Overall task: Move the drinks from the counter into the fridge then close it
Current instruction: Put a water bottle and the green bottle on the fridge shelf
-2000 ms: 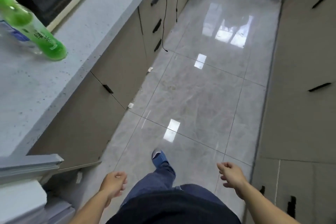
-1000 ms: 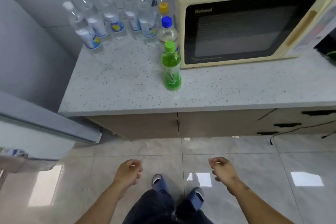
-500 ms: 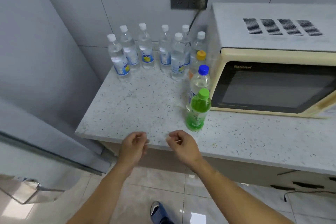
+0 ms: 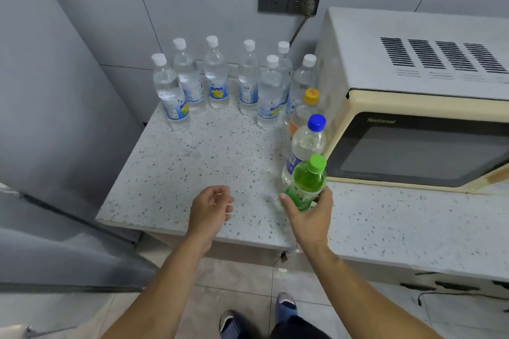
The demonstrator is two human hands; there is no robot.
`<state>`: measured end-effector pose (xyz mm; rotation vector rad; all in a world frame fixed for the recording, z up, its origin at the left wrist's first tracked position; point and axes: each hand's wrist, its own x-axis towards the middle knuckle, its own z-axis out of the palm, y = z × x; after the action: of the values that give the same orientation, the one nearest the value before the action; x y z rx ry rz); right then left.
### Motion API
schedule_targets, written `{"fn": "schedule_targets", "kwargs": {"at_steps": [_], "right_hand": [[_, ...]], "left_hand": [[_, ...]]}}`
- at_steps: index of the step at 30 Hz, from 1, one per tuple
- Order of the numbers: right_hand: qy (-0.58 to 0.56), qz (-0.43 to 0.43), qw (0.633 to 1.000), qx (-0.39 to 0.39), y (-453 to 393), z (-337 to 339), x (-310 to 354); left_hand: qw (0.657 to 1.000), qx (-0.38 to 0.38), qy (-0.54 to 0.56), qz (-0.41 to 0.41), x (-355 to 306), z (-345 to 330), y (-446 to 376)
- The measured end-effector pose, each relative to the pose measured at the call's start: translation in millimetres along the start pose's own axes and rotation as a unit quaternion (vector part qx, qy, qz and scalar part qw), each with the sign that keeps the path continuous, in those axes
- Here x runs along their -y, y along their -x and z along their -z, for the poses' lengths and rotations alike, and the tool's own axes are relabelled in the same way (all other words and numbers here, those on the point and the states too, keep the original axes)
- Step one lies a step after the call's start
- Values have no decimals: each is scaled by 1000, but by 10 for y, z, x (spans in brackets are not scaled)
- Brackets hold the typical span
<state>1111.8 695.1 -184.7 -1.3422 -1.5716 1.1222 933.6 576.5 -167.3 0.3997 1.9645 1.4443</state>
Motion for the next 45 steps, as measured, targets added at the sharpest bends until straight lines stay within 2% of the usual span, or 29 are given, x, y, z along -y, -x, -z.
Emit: {"fn": "schedule_targets", "kwargs": {"at_steps": [5, 10, 16, 21, 24, 30, 35, 38, 45], "right_hand": [[-6, 1, 1000, 13, -108, -22, 62], [-6, 11, 997, 79, -34, -83, 48], [-21, 34, 982, 182, -264, -633, 357], [-10, 42, 979, 201, -615, -1081, 581], [0, 32, 976, 214, -778, -1311, 617], [4, 37, 977, 211, -996, -1559, 540], [33, 51, 978, 198, -978, -1583, 465], [37, 50, 979, 197, -971, -1609, 434], [39, 42, 979, 198, -970, -1621, 452]], "left_hand": [[1000, 5, -15, 2, -23, -146, -66], [1000, -2, -23, 10, -48, -192, -156], [996, -91, 6, 16, -182, 20, -437], [979, -198, 34, 46, -368, 156, -902], [970, -226, 32, 78, -521, 198, -1253], [965, -247, 13, 84, -617, 333, -2002], [968, -245, 17, 44, -687, 401, -2441], [972, -232, 35, 15, -773, 417, -2597], [966, -260, 7, -3, -834, 436, -2568]]}}
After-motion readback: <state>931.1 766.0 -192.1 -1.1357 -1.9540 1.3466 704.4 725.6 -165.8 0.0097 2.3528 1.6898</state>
